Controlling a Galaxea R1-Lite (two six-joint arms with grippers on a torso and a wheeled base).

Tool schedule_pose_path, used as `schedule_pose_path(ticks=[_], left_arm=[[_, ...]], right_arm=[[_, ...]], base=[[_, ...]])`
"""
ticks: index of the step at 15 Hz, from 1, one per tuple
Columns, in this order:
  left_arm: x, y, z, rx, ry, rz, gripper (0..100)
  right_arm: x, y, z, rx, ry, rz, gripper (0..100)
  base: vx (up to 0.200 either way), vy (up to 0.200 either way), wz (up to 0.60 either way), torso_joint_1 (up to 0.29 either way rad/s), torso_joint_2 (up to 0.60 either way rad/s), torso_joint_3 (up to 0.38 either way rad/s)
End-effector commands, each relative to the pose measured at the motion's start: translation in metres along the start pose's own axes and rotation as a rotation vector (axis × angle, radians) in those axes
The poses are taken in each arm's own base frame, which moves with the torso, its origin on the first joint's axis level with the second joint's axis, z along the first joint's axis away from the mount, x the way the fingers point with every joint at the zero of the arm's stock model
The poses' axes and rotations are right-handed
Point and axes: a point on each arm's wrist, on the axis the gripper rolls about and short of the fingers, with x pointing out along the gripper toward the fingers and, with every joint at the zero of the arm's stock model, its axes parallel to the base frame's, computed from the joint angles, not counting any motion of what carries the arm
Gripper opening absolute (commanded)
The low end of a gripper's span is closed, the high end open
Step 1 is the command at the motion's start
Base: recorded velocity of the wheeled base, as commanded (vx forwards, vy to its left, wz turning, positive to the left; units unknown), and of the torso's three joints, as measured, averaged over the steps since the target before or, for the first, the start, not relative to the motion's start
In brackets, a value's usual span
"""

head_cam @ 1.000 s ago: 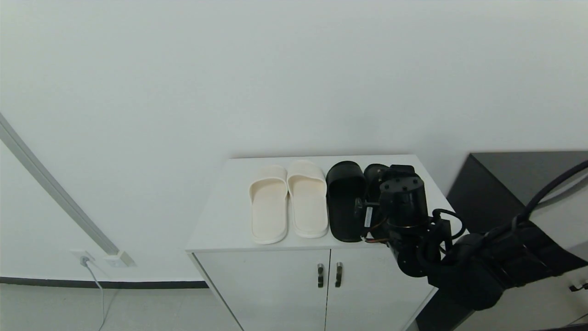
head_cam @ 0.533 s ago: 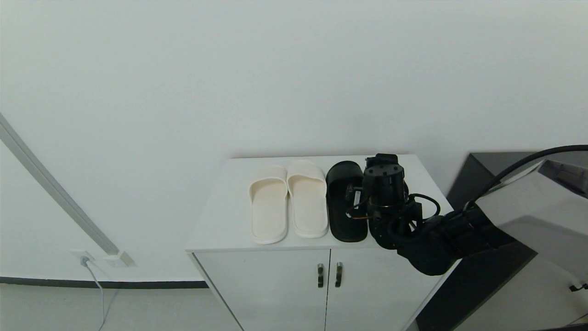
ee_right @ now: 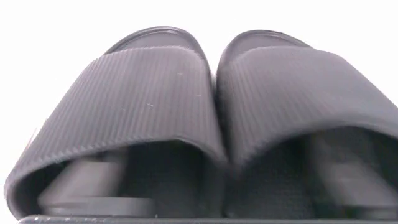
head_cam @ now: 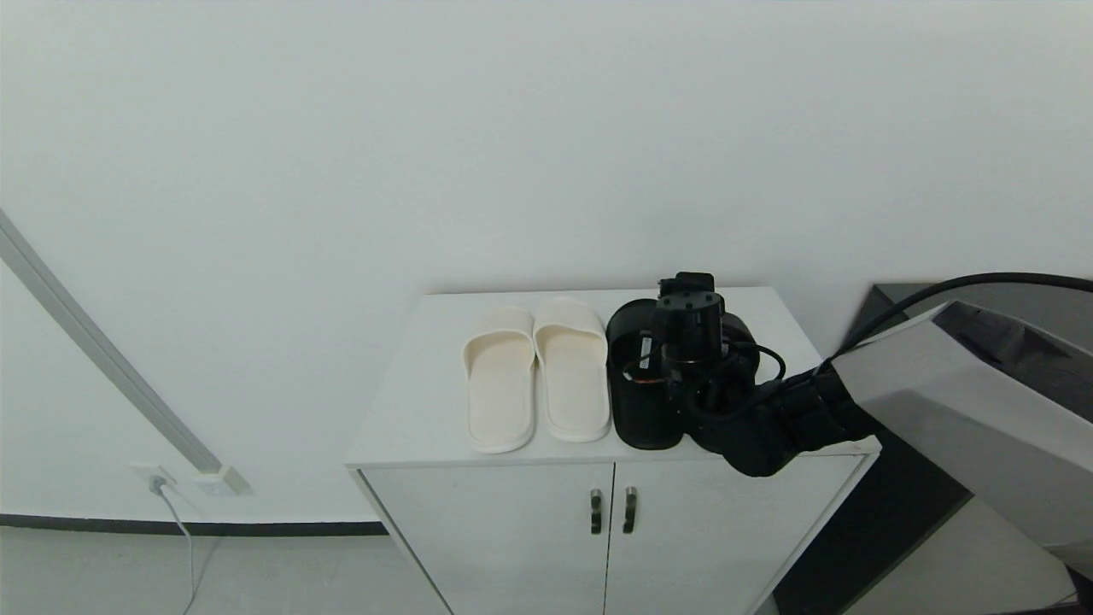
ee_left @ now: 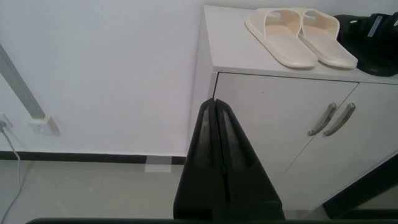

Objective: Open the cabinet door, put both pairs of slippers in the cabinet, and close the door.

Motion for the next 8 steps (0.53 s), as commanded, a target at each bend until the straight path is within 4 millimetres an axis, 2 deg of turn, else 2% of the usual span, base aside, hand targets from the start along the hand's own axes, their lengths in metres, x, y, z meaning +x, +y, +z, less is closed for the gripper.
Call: schedule_pose_path(ticks=[1, 5, 8], left_arm=[[0.000, 0.000, 0.000, -0.001, 0.000, 0.000, 0], [0.000, 0.000, 0.000, 0.001, 0.000, 0.001, 0], [0.000, 0.000, 0.000, 0.001, 0.002, 0.001, 0]], right_arm=[[0.005, 0.001, 0.001, 0.003, -0.009, -0.005, 0], [-0.002, -0.007, 0.017, 0.007, -0.027, -0.013, 0], [-0.017, -0.016, 0.031, 0.004, -0.034, -0.007, 0]], base=[[0.000, 0.000, 0.00, 0.000, 0.00, 0.000], [0.000, 0.000, 0.00, 0.000, 0.00, 0.000], [0.000, 0.000, 0.00, 0.000, 0.00, 0.000]])
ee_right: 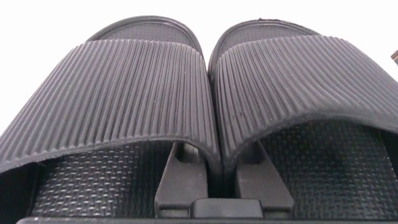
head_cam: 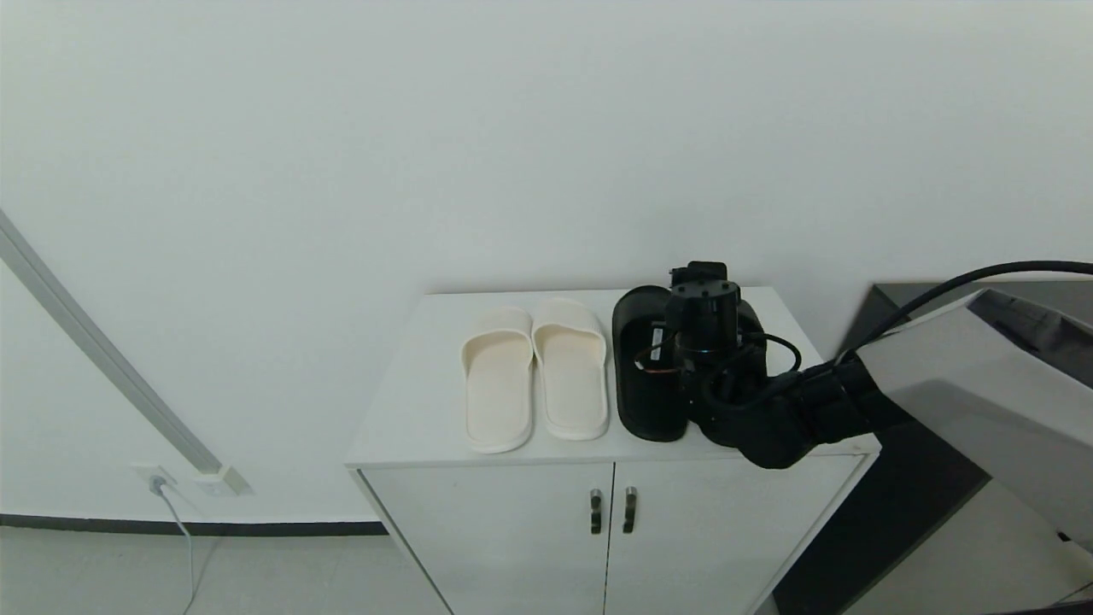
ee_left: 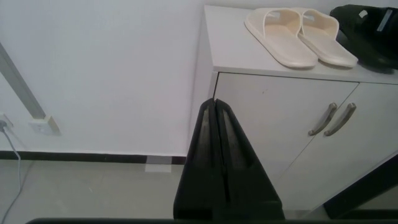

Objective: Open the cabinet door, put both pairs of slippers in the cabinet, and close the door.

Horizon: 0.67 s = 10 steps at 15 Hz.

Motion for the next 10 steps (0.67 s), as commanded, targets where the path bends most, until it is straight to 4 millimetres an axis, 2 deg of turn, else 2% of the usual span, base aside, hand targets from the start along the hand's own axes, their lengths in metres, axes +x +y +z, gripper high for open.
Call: schedule_pose_path(ticks=[1, 3, 5, 7, 10], left_arm=[[0.000, 0.000, 0.000, 0.000, 0.000, 0.001, 0], [0.000, 0.000, 0.000, 0.000, 0.000, 0.001, 0], [0.000, 0.000, 0.000, 0.000, 0.000, 0.001, 0], [0.000, 0.000, 0.000, 0.000, 0.000, 0.001, 0], [0.000, 0.000, 0.000, 0.001, 0.000, 0.001, 0]], right_arm=[[-0.017, -0.011, 0.020, 0.014, -0.018, 0.009, 0], [-0.038, -0.023, 0.030, 0.008, -0.005, 0.055, 0], [-0.068, -0.035, 0.043, -0.010, 0.009, 0.170, 0], [-0.089, -0.046, 0.049, -0.035, 0.028, 0.262, 0], [-0.123, -0.052, 0.051, -0.081, 0.079, 0.491, 0]], base=[[0.000, 0.000, 0.00, 0.000, 0.00, 0.000], [0.000, 0.000, 0.00, 0.000, 0.00, 0.000], [0.000, 0.000, 0.00, 0.000, 0.00, 0.000], [0.000, 0.000, 0.00, 0.000, 0.00, 0.000], [0.000, 0.000, 0.00, 0.000, 0.00, 0.000]])
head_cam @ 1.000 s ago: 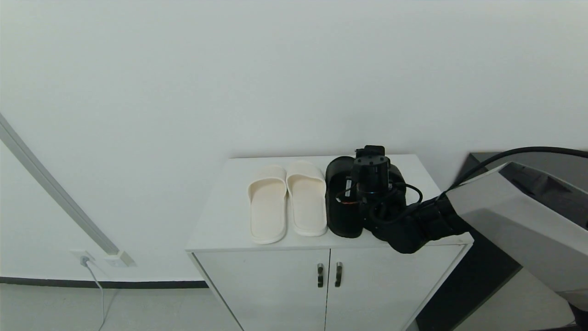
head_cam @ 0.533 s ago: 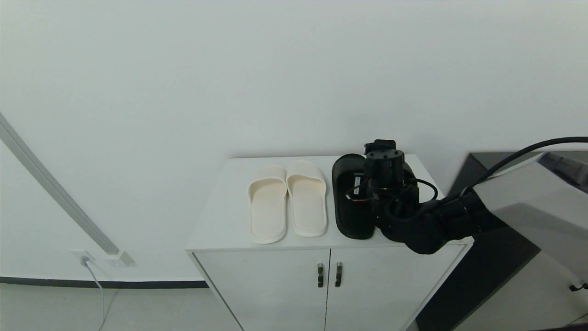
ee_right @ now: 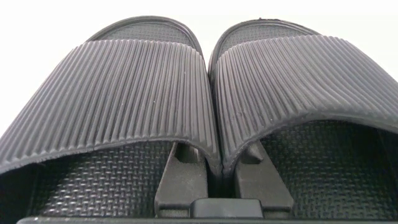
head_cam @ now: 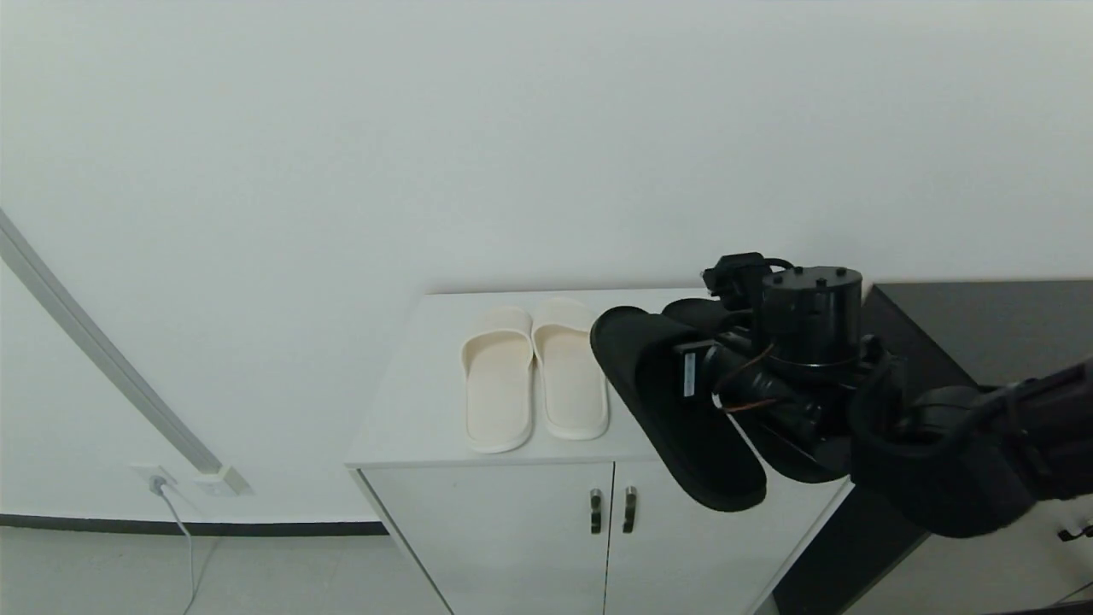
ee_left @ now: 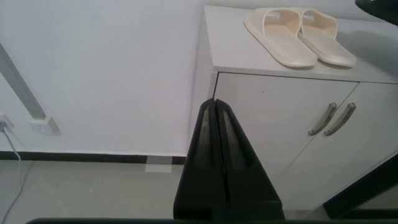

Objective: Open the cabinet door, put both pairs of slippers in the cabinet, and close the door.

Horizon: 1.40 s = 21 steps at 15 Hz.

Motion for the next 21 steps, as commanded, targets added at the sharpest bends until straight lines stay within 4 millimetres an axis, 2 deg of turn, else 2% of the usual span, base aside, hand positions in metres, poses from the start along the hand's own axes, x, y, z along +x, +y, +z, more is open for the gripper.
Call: schedule_pose_path(ticks=[1, 4, 6, 12, 19, 21], left_arm=[[0.000, 0.000, 0.000, -0.001, 0.002, 0.001, 0], [0.000, 0.000, 0.000, -0.001, 0.000, 0.001, 0], [0.000, 0.000, 0.000, -0.001, 0.000, -0.001, 0], [0.000, 0.000, 0.000, -0.001, 0.000, -0.001, 0], [0.000, 0.000, 0.000, -0.001, 0.002, -0.001, 0], [0.000, 0.000, 0.000, -0.001, 0.000, -0.001, 0]], right_arm=[[-0.047, 0.006, 0.012, -0.010, -0.012, 0.154, 0], [-0.091, 0.011, 0.007, -0.063, 0.054, 0.385, 0], [-0.102, 0.010, 0.005, -0.095, 0.080, 0.416, 0], [-0.105, 0.011, -0.009, -0.116, 0.130, 0.473, 0], [-0.106, 0.012, -0.016, -0.121, 0.152, 0.481, 0], [-0.106, 0.012, -0.018, -0.134, 0.146, 0.490, 0]], base=[[0.000, 0.000, 0.00, 0.000, 0.00, 0.000], [0.000, 0.000, 0.00, 0.000, 0.00, 0.000], [0.000, 0.000, 0.00, 0.000, 0.00, 0.000], [0.000, 0.000, 0.00, 0.000, 0.00, 0.000], [-0.200, 0.000, 0.00, 0.000, 0.00, 0.002], [0.000, 0.000, 0.00, 0.000, 0.00, 0.000]])
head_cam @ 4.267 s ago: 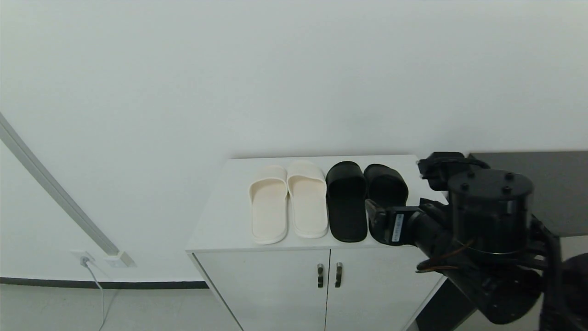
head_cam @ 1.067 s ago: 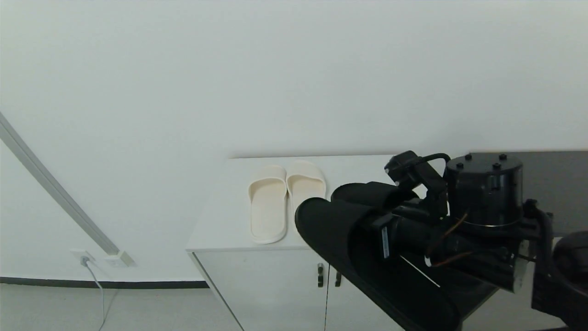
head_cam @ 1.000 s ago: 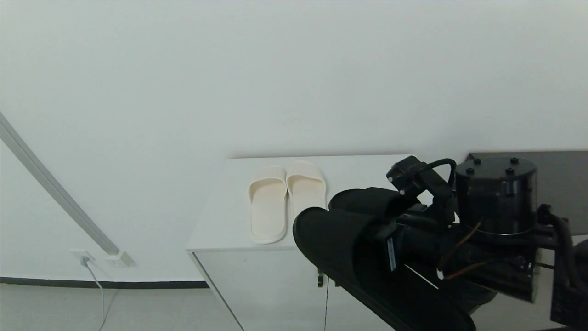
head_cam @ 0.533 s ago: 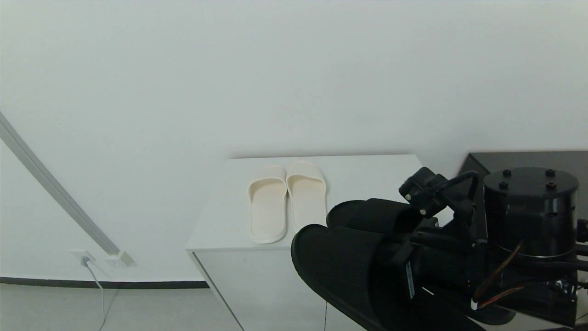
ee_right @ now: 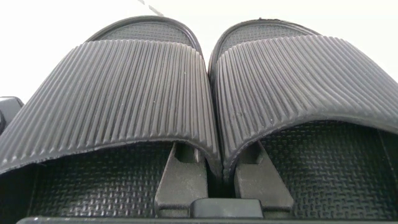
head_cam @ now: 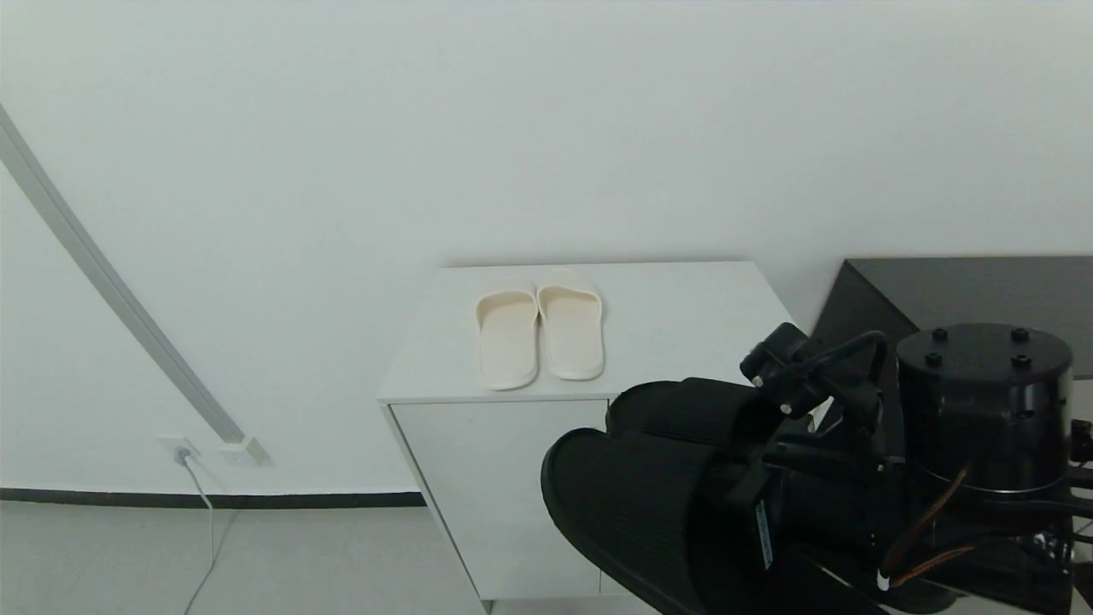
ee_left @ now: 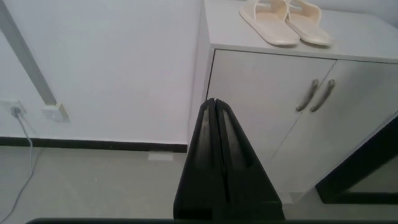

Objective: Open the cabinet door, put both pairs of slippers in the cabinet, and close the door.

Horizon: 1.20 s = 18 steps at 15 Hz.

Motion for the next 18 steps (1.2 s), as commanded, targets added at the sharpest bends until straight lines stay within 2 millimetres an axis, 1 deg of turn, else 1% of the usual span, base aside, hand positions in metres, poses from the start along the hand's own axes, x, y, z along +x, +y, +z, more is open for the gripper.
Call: schedule_pose_path(ticks=[1, 10, 15, 18], left_arm=[[0.000, 0.000, 0.000, 0.000, 0.000, 0.000, 0], [0.000, 0.000, 0.000, 0.000, 0.000, 0.002, 0], [0.000, 0.000, 0.000, 0.000, 0.000, 0.002, 0], [0.000, 0.000, 0.000, 0.000, 0.000, 0.002, 0]], right_arm=[[-0.001, 0.000, -0.003, -0.010, 0.008, 0.007, 0], [0.002, 0.000, -0.012, -0.011, 0.036, 0.027, 0], [0.009, 0.000, -0.014, -0.011, 0.028, 0.028, 0], [0.009, 0.000, -0.015, -0.011, 0.027, 0.028, 0]], base=[[0.000, 0.000, 0.00, 0.000, 0.00, 0.000], [0.000, 0.000, 0.00, 0.000, 0.00, 0.000], [0.000, 0.000, 0.00, 0.000, 0.00, 0.000], [0.000, 0.000, 0.00, -0.123, 0.27, 0.149]])
